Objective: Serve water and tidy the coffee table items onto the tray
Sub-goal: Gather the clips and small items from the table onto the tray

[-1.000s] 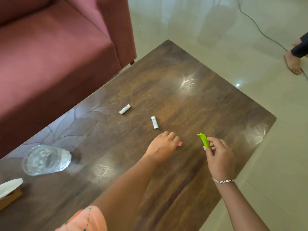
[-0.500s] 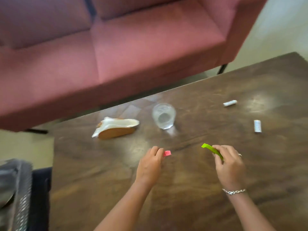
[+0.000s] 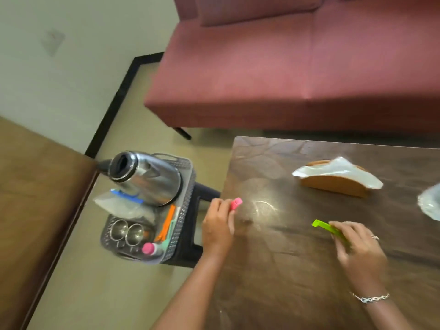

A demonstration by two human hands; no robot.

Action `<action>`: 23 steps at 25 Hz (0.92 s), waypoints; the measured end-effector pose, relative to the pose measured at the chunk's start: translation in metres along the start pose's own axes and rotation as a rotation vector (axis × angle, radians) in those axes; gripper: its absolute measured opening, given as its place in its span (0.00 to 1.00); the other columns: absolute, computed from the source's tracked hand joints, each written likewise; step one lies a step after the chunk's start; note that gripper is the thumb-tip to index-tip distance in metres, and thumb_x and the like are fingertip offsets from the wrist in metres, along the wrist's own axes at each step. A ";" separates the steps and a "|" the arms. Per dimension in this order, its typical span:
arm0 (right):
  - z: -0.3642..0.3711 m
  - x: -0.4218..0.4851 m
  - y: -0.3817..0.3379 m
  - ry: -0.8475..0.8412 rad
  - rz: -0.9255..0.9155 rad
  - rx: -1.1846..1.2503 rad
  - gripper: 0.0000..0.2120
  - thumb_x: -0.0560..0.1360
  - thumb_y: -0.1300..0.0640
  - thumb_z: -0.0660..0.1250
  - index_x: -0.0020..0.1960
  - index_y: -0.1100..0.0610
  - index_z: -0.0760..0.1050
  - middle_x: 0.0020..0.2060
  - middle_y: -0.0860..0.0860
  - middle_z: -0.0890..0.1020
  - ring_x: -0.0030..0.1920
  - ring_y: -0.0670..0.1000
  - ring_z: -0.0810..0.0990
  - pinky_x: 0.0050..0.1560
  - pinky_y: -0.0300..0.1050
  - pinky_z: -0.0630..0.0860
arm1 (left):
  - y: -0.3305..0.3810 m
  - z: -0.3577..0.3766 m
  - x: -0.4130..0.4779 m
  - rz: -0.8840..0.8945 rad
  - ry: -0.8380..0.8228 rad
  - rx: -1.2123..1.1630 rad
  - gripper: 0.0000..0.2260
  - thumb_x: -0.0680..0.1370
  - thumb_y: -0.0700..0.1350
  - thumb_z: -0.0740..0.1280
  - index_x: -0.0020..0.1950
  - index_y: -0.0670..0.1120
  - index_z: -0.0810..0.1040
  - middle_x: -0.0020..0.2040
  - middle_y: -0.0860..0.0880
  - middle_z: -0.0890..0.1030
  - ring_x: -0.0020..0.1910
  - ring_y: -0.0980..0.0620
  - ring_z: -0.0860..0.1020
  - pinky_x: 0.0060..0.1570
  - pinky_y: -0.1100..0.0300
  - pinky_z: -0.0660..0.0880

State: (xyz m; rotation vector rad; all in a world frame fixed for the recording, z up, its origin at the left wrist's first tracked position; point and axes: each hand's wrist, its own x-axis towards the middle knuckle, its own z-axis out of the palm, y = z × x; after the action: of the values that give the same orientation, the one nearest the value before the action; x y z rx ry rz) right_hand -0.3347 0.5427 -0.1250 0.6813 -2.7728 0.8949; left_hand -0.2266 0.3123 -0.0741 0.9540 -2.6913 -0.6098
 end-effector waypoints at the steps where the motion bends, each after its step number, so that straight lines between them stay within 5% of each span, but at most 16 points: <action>1: 0.011 0.004 -0.017 -0.019 -0.030 0.011 0.12 0.63 0.73 0.71 0.45 0.63 0.81 0.37 0.59 0.81 0.36 0.63 0.80 0.42 0.45 0.66 | -0.020 -0.008 0.011 -0.045 0.046 0.008 0.08 0.73 0.38 0.66 0.51 0.42 0.79 0.45 0.43 0.77 0.41 0.44 0.77 0.41 0.52 0.73; 4: 0.042 0.009 -0.064 -0.066 -0.108 0.036 0.10 0.65 0.67 0.66 0.45 0.62 0.81 0.37 0.58 0.81 0.36 0.62 0.80 0.40 0.44 0.66 | -0.083 -0.028 0.039 -0.215 0.149 0.026 0.07 0.74 0.38 0.66 0.51 0.42 0.80 0.45 0.42 0.77 0.42 0.42 0.77 0.41 0.52 0.72; 7: 0.063 0.007 -0.096 -0.111 -0.135 0.062 0.10 0.65 0.65 0.65 0.44 0.62 0.81 0.37 0.57 0.81 0.35 0.61 0.80 0.38 0.44 0.66 | -0.131 -0.033 0.057 -0.335 0.071 0.091 0.07 0.75 0.40 0.65 0.52 0.43 0.79 0.48 0.43 0.77 0.44 0.42 0.77 0.41 0.52 0.72; 12: 0.095 -0.007 -0.133 -0.168 -0.199 0.088 0.16 0.71 0.56 0.57 0.43 0.61 0.82 0.37 0.56 0.82 0.36 0.59 0.81 0.31 0.43 0.76 | -0.177 -0.014 0.085 -0.203 -0.123 0.196 0.07 0.77 0.43 0.62 0.54 0.43 0.72 0.51 0.44 0.77 0.46 0.42 0.77 0.40 0.51 0.70; 17: 0.114 -0.017 -0.147 -0.225 -0.213 0.124 0.32 0.80 0.46 0.44 0.42 0.60 0.83 0.37 0.55 0.82 0.40 0.54 0.78 0.30 0.40 0.73 | -0.189 0.010 0.107 -0.102 -0.289 0.317 0.06 0.79 0.40 0.57 0.52 0.42 0.71 0.52 0.40 0.76 0.47 0.39 0.77 0.43 0.49 0.72; 23: 0.132 -0.020 -0.152 -0.218 -0.246 0.111 0.32 0.81 0.46 0.44 0.42 0.59 0.83 0.36 0.56 0.82 0.40 0.53 0.77 0.31 0.39 0.69 | -0.196 0.023 0.122 -0.080 -0.370 0.361 0.08 0.79 0.37 0.55 0.54 0.39 0.71 0.55 0.39 0.76 0.51 0.38 0.78 0.45 0.49 0.72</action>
State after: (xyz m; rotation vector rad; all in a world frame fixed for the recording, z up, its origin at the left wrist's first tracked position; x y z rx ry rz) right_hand -0.2466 0.3638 -0.1590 1.1745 -2.7511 0.9782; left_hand -0.2197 0.1029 -0.1749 1.1359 -3.1816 -0.3447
